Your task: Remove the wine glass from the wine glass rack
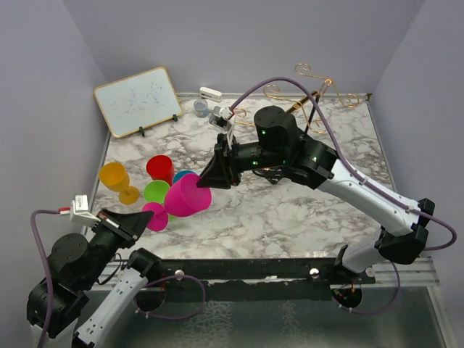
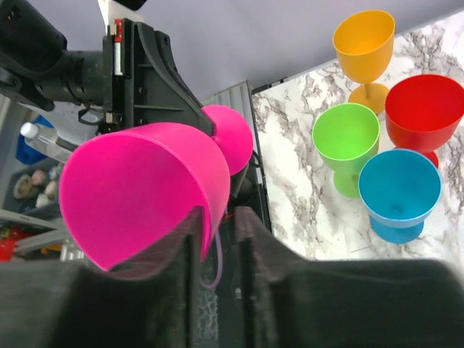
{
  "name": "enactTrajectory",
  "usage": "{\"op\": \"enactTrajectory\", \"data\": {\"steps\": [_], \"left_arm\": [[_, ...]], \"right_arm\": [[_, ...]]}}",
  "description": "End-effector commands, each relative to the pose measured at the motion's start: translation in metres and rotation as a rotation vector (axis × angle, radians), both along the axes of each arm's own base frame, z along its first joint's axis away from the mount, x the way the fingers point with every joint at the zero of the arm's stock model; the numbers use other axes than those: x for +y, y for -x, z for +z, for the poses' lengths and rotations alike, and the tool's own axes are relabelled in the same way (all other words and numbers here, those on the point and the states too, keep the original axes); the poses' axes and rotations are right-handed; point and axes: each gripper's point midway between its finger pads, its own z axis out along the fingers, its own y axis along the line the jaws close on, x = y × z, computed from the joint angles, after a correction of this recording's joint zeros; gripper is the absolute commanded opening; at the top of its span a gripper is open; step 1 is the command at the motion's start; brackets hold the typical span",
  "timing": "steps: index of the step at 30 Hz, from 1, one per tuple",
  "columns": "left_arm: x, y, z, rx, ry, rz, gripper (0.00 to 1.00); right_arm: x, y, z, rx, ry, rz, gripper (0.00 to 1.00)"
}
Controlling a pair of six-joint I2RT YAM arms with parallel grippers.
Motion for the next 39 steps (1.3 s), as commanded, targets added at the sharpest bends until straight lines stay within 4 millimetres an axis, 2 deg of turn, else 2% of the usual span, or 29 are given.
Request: {"op": "enactTrajectory", "data": {"steps": [1,5,10,11,15,18,23,27,32,39], "left_arm": [[-0.005,-0.005,0.006,-0.019,0.000,-0.016,0.00],[-0.005,-0.005,0.004,-0.014,-0.003,-0.015,0.00],[-0.005,-0.006,0.000,0.003,-0.017,-0.010,0.01],[-0.004,-0.006,-0.002,0.010,-0.022,-0.007,0.06],[0.003,-0.006,-0.011,0.060,-0.066,0.026,0.40],[0.015,-0.004,-0.019,0.103,-0.108,0.072,0.51],[0.046,0.005,-0.028,0.163,-0.191,0.197,0.52],[0.068,0.011,-0.021,0.161,-0.249,0.276,0.52],[0.070,0.009,-0.019,0.161,-0.268,0.283,0.52],[0.056,0.002,-0.029,0.177,-0.256,0.233,0.52]], "right_arm": [[0.009,0.012,-0.005,-0.009,0.000,0.054,0.17],[0.015,0.017,-0.013,-0.006,0.031,0.062,0.02],[0.015,0.018,-0.017,-0.006,0.043,0.051,0.01],[0.014,0.017,-0.017,-0.009,0.045,0.041,0.01],[0.009,0.011,-0.013,-0.026,0.046,-0.011,0.01],[0.002,0.005,-0.010,-0.048,0.054,-0.052,0.01],[-0.010,-0.016,-0.020,-0.101,0.130,-0.178,0.01],[-0.019,-0.030,-0.037,-0.132,0.210,-0.246,0.01],[-0.014,-0.034,-0.073,-0.132,0.346,-0.235,0.01],[-0.002,-0.036,-0.116,-0.137,0.474,-0.233,0.01]]}}
